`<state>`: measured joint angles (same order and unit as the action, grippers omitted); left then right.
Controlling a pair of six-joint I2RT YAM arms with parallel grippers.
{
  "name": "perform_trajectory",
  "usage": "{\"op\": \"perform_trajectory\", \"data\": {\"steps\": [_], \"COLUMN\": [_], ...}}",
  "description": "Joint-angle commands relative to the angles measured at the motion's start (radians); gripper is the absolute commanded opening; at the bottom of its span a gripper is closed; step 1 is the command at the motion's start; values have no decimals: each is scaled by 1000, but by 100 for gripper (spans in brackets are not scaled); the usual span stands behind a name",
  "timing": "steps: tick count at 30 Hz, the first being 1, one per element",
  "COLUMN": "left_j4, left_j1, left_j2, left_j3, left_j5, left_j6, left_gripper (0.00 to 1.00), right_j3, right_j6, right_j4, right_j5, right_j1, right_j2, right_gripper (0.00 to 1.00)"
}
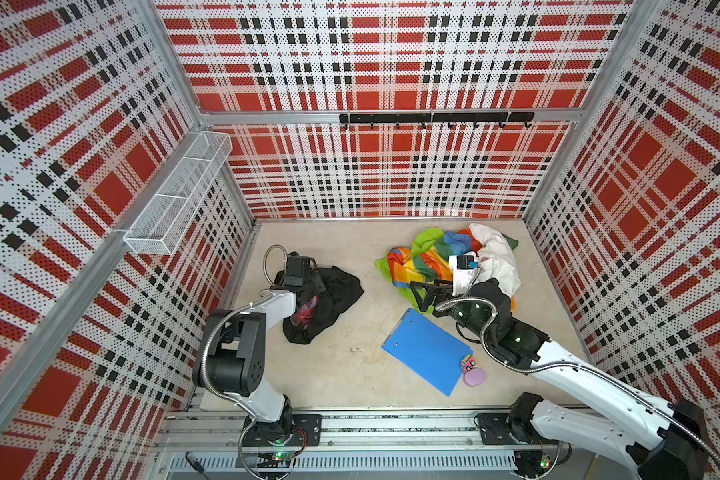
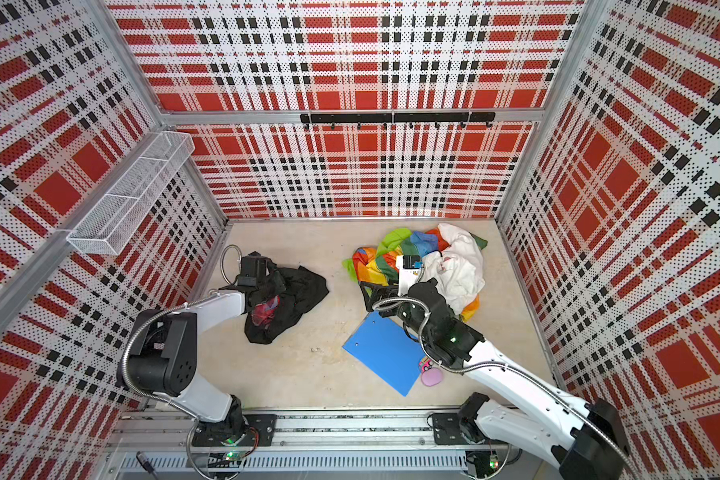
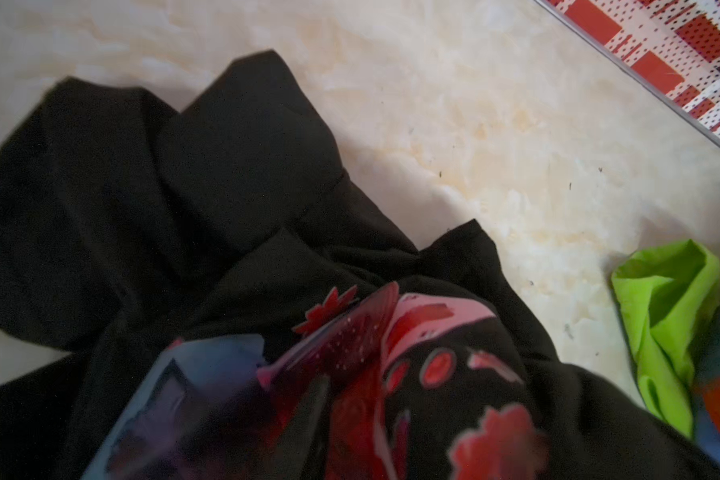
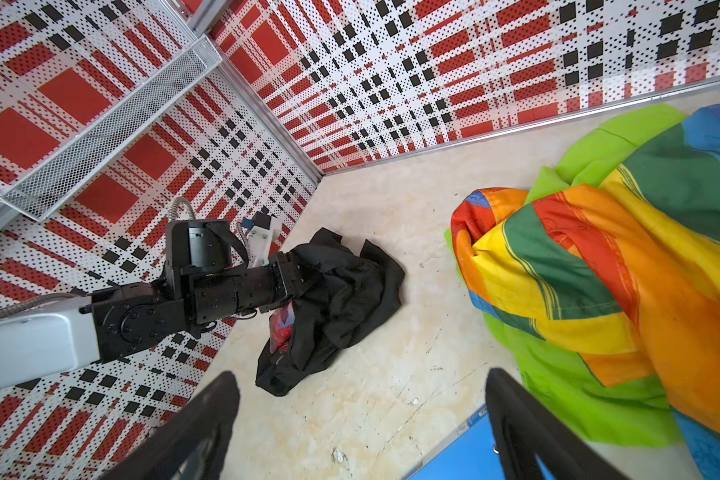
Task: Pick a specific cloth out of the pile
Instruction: 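Lower the black shirt onto the table with the left gripper and release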
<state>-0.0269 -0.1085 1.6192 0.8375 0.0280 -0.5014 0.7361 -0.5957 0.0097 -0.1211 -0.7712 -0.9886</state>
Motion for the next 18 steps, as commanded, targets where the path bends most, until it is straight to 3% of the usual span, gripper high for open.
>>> {"op": "perform_trajectory", "data": {"steps": [1, 5, 6, 7, 16, 18], "left_j4": [15, -70, -106, -135, -253, -247], "left_j1": [-4, -14, -14, -16, -27, -30], "left_j2": [-8, -105, -132, -158, -411, -395], "left_j3": [7, 33, 40, 44, 84, 114], "left_j5": [-24, -41, -42, -45, -69, -67], "left_j6": [0, 40, 47, 56, 78, 78], "left_gripper": [50, 77, 95, 99, 100, 91], "right_j3": [-11, -16, -20, -22, 8, 12], "right_j6": [-4, -2, -1, -1, 8, 8], "right_j4": [36, 17, 17, 16, 10, 15], "right_j5": [-6, -23, -26, -30, -20, -16], "right_j1": [0, 0, 0, 0, 1, 1], "right_j2": [13, 40, 45, 48, 39, 35], "right_gripper": [99, 99, 99, 99, 99, 99]}}
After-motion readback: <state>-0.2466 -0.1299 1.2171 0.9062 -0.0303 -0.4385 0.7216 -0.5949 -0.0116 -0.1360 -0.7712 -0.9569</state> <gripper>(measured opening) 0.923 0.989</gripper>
